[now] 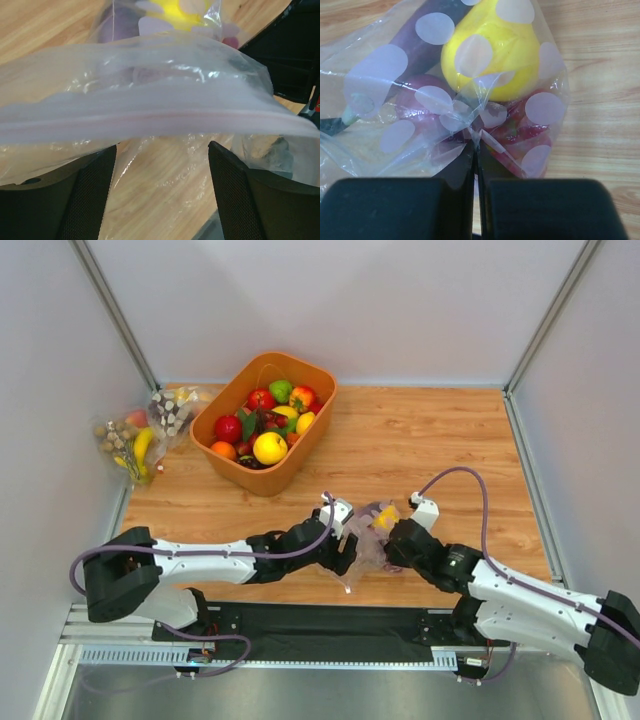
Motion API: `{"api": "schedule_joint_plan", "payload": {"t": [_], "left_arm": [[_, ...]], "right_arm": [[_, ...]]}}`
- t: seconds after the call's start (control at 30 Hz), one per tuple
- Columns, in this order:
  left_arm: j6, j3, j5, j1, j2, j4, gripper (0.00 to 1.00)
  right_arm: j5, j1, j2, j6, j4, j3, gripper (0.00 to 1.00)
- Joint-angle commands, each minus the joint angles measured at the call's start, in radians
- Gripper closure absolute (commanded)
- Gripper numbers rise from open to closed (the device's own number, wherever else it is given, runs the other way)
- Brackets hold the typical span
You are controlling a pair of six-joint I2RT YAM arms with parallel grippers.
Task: Open the zip-top bag and remove the fake food
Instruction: Pick up the fake vegetable from the zipper food storage bag.
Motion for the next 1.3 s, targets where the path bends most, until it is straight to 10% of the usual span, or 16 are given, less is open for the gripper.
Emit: {"api": "schedule_joint_plan", "payload": {"t": [0.0, 0.67, 0.9, 1.27], "left_arm": [[0.03, 0.016, -0.034, 0.003, -0.112, 0.043, 0.2], [0.007, 0.098, -0.231, 0.055, 0.055, -0.01, 0.32], [-0.036, 0.101, -0.219, 0.066, 0.09, 0.029, 0.32], [-0.073, 0.116, -0.173, 0.066, 0.079, 0.053, 0.32]], "right_arm": [[-0.05, -0.003, -0.088, -0.011, -0.022, -0.001, 1.0], [-0.104, 0.0, -0.331, 0.015, -0.168, 0.001, 0.99], [-0.01, -0.003, -0.349, 0.011, -0.228, 0.036, 0.67], [-0.007, -0.124, -0.218, -0.065, -0.136, 0.095, 0.44]]}}
